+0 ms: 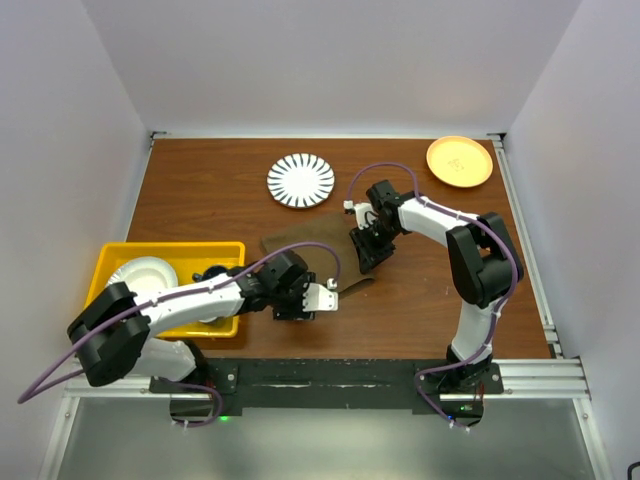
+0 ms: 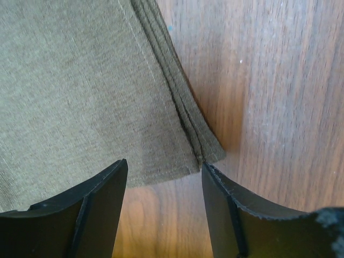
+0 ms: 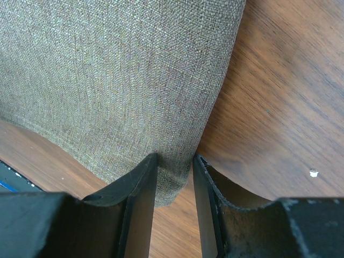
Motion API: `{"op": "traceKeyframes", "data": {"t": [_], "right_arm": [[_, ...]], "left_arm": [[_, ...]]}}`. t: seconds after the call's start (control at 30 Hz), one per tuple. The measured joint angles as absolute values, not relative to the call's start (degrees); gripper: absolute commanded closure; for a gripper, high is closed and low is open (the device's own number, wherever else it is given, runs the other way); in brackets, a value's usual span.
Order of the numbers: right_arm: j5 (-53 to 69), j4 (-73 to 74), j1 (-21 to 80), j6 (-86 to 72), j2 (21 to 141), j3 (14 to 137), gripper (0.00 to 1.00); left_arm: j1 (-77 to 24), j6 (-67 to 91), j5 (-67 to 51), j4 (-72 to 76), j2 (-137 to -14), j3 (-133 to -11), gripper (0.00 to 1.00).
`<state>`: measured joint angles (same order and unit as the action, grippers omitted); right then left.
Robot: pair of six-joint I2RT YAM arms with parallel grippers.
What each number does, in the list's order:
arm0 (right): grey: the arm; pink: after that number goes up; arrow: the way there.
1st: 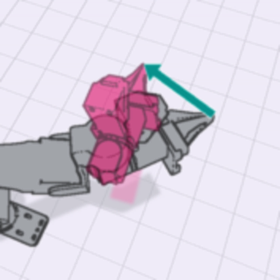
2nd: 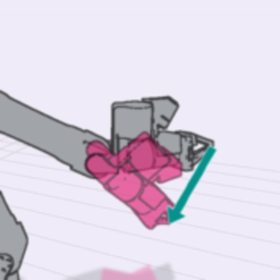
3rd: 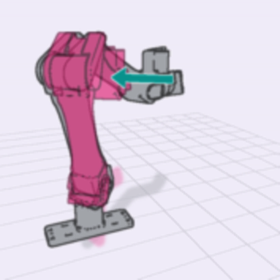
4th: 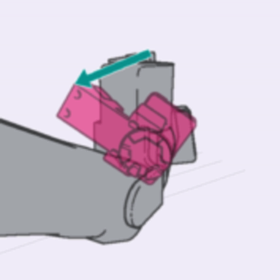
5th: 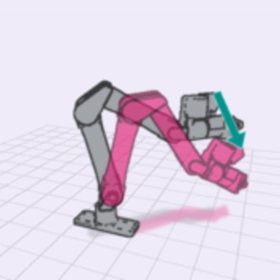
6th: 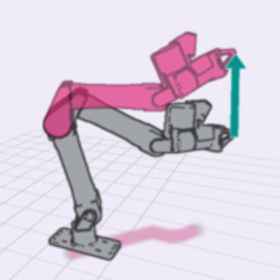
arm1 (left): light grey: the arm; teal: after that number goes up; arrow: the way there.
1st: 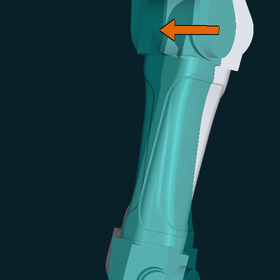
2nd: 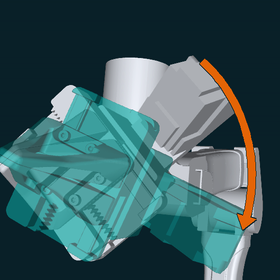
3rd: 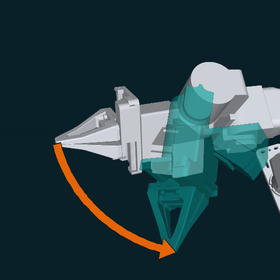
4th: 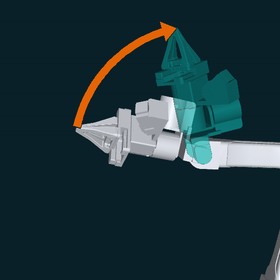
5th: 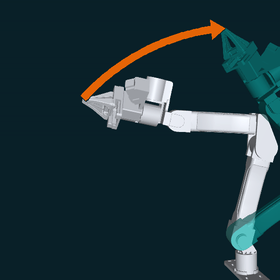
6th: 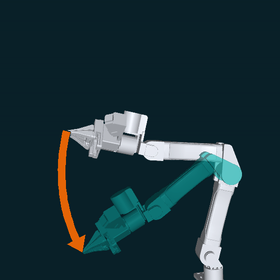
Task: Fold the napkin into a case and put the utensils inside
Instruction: Fold the rectangle-folded napkin at the center of the board.
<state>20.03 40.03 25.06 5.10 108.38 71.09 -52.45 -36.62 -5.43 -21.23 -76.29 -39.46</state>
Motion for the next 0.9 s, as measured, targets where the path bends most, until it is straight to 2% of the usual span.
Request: {"op": "traceKeyframes", "data": {"t": [0.3, 0.5, 0.6, 0.73, 0.9], "right_arm": [[20.0, 40.1, 25.0, 5.1, 108.4, 71.1, 0.62], [20.0, 40.1, 24.9, 5.1, 108.4, 71.1, 0.62], [20.0, 40.1, 24.8, 5.1, 108.4, 71.1, 0.62], [20.0, 40.2, 24.7, 5.1, 108.4, 71.3, 0.61], [20.0, 40.3, 24.7, 5.2, 108.4, 71.4, 0.61]], "left_arm": [[-55.0, -35.6, -3.5, -19.7, -78.5, -39.5, 0.44], [-55.2, -35.1, -2.0, -19.2, -80.4, -39.5, 0.60], [-55.2, -35.1, -1.5, -18.9, -80.6, -39.5, 0.63], [-55.2, -35.1, -1.5, -18.9, -80.5, -39.5, 0.63], [-55.2, -35.1, -1.7, -19.5, -80.1, -40.0, 0.59]]}}
